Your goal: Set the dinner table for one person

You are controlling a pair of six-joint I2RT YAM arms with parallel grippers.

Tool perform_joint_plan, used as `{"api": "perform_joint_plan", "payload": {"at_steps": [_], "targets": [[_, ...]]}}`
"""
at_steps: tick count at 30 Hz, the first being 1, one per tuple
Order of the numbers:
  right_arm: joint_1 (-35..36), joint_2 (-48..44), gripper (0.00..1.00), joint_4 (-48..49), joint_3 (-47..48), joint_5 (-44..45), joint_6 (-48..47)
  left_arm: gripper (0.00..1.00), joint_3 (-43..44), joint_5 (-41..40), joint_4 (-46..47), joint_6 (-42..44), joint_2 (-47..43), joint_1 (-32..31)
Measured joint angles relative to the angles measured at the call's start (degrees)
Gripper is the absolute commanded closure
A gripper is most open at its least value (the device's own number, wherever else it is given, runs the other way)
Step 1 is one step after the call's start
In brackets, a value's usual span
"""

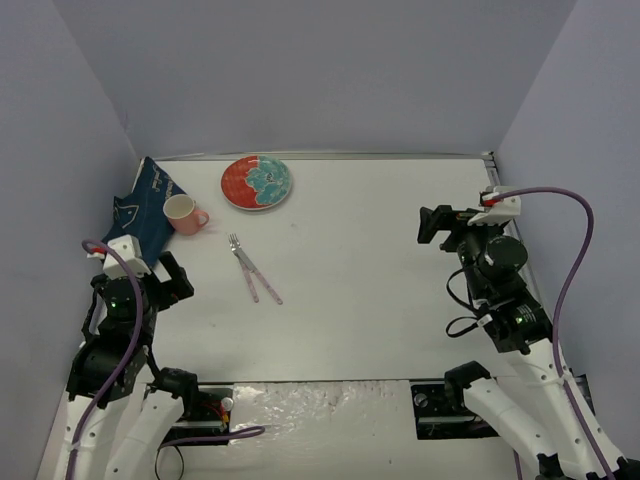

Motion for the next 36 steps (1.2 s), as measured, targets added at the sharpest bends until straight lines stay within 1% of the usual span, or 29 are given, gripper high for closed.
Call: {"api": "perform_joint_plan", "payload": {"at_steps": [6,11,13,16,19,24,29,33,36], "targets": [[0.0,2.0,0.0,0.3,-1.5,-2.6,4.7,0.03,-1.4,-4.7,0.8,-2.6,2.7,0.0],[0.0,6.4,0.0,1.9,-3.5,-6.8,7.4,0.03,-2.0,-9.3,4.3,-3.4,8.1,0.2],[0.0,9.1,0.0,2.5,-3.9,-8.9,7.9,0.03,-2.6,-10.3,6.5,-3.4,10.2,0.9],[0.0,12.7,0.0,3.3,-4.6,-13.0,8.6,0.03,-3.0,-10.7,10.1,-2.7,15.5,4.1],[0.0,15.8,0.0,5.5,-5.2,-18.5,9.1,0.03,-3.0,-9.5,14.9,-1.8,21.8,9.4],[0.0,20.1,0.0,8.6,-5.5,-25.7,9.3,0.03,-1.5,-6.5,22.8,0.8,36.8,18.1],[0.4,21.0,0.0,10.3,-5.5,-28.8,8.7,0.03,3.1,1.8,28.3,2.3,52.0,25.4],[0.5,20.3,0.0,10.9,-6.4,-29.6,8.3,0.03,7.5,7.0,31.0,3.6,60.9,29.2],[0.5,19.8,0.0,10.9,-7.3,-29.9,7.9,0.03,10.1,9.8,32.3,5.1,65.7,30.5]]}}
